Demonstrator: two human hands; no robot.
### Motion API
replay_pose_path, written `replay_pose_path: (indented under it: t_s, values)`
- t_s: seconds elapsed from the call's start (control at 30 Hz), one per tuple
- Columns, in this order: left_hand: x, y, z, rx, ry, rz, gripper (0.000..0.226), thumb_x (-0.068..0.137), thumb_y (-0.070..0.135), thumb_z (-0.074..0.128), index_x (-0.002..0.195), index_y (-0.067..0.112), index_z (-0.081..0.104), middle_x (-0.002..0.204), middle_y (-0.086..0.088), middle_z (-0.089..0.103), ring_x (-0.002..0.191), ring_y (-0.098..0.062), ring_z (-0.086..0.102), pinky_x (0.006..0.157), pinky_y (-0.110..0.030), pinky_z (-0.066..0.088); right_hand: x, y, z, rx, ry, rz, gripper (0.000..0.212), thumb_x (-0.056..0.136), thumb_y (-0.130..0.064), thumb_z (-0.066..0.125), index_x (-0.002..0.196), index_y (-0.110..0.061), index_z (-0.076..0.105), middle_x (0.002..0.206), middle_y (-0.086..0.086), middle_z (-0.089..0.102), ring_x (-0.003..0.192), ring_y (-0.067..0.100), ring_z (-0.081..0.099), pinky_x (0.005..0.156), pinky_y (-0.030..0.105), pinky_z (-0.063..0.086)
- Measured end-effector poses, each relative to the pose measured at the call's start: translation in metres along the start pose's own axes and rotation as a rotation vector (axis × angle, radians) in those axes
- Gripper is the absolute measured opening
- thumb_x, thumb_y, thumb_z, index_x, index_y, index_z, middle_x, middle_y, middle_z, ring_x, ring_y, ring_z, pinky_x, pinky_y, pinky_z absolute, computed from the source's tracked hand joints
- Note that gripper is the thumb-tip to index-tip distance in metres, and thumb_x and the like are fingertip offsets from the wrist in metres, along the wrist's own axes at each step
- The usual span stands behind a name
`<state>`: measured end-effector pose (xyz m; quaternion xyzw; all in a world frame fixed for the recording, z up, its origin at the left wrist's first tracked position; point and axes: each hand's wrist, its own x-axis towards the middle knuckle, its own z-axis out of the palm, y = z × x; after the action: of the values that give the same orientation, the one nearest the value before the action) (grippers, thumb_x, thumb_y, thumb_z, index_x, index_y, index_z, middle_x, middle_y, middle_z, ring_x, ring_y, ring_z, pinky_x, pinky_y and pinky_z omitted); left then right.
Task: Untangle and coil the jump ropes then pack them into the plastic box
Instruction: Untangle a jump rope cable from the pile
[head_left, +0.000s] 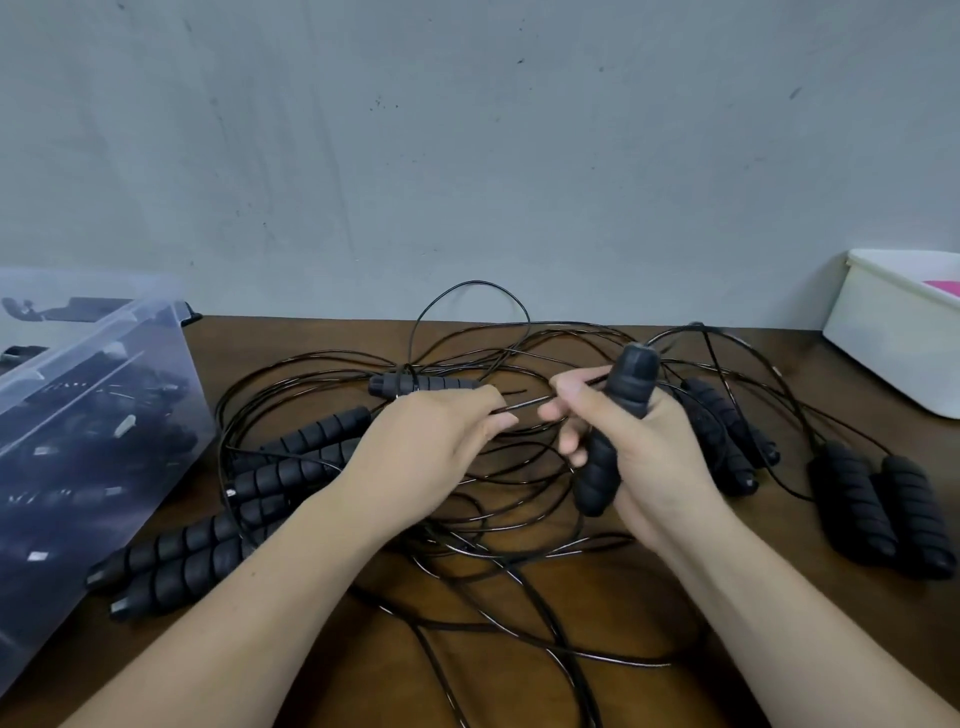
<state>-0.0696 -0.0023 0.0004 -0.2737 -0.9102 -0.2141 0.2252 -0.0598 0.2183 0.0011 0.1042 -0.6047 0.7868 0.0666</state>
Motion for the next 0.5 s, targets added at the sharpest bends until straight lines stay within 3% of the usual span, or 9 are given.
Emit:
replay_pose_path:
  t_s: [0.2, 0.5]
  values:
    - [-0.002, 0.003, 0.011, 0.011, -0.044, 0.052, 0.037, 0.106, 0.052, 0.035, 0.094, 0.024, 0.056, 0.074, 0.007, 0.055, 0.069, -0.016, 0.056, 0.063, -0.044, 0.051, -0.005, 0.015, 0.006, -0.166, -0.057, 0.009, 0.013, 0.096, -0.016, 0.077, 0.101, -0.004, 0.078, 0.086, 0.023, 0.076, 0.067, 0.027, 0.064, 0.057, 0.032, 0.05]
    - [0.003, 0.004, 0.0, -0.075, -0.03, 0.002, 0.041, 0.107, 0.055, 0.039, 0.101, 0.023, 0.065, 0.078, 0.007, 0.061, 0.075, -0.014, 0.06, 0.069, -0.042, 0.051, -0.001, -0.003, -0.001, -0.121, 0.041, -0.054, 0.015, 0.095, -0.013, 0.076, 0.1, 0.001, 0.075, 0.086, 0.017, 0.079, 0.068, 0.02, 0.066, 0.06, 0.027, 0.052]
